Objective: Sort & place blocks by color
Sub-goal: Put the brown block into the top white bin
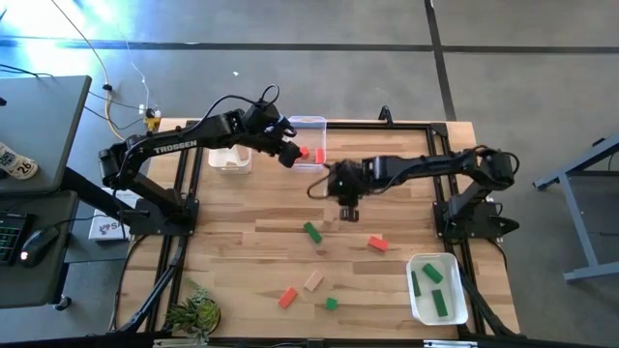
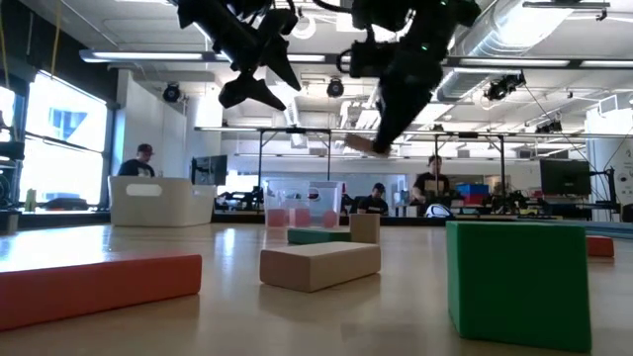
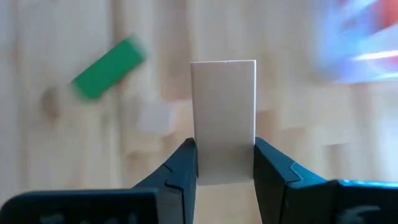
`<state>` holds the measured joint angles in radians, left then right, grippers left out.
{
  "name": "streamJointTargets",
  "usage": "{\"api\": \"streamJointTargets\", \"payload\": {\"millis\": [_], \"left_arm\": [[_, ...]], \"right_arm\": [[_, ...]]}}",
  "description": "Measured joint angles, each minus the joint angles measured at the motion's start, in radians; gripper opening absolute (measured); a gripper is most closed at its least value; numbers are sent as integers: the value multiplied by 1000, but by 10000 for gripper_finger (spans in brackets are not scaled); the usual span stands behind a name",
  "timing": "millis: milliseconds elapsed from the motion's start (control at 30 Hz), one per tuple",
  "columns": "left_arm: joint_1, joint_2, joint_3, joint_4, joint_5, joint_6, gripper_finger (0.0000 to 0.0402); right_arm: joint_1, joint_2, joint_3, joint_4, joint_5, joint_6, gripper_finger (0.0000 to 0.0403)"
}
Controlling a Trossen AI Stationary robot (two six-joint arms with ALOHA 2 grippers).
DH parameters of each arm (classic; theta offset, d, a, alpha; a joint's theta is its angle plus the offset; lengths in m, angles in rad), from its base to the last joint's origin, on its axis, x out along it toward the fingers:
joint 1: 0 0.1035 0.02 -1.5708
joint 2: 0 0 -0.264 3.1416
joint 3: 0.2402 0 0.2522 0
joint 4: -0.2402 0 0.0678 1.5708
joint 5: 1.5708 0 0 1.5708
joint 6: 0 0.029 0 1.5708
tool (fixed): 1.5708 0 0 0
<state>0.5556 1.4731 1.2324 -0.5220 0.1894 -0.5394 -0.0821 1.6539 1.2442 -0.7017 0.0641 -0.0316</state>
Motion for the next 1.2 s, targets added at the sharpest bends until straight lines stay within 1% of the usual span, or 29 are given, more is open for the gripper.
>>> {"api": "streamJointTargets", "payload": {"millis": [67,200,300,467,667,833,967,1067,1200], "left_arm": [[0,0,0,1,24,-56,202],[0,0,0,3,36,-135,202],[0,0,0,15,42,-196,202],[-13,4,0,66,45,-264,202],[-48,33,0,154,37,-315,202],[-53,74,-1,157,23,-344,202],[-53,99,-1,161,21,-351,202],[-50,108,-1,183,11,-350,202],[-43,117,0,219,8,-351,201]], "right_arm": [[-13,0,42,-21,54,-30,92],[-33,0,114,-17,175,-110,92],[-57,0,146,-18,216,-147,92],[-92,0,156,2,220,-186,92],[-102,0,156,52,220,-246,92],[-102,0,156,86,216,-284,92],[-102,0,156,109,208,-292,92],[-103,0,156,115,189,-300,92],[-104,0,156,144,191,-309,92]]}}
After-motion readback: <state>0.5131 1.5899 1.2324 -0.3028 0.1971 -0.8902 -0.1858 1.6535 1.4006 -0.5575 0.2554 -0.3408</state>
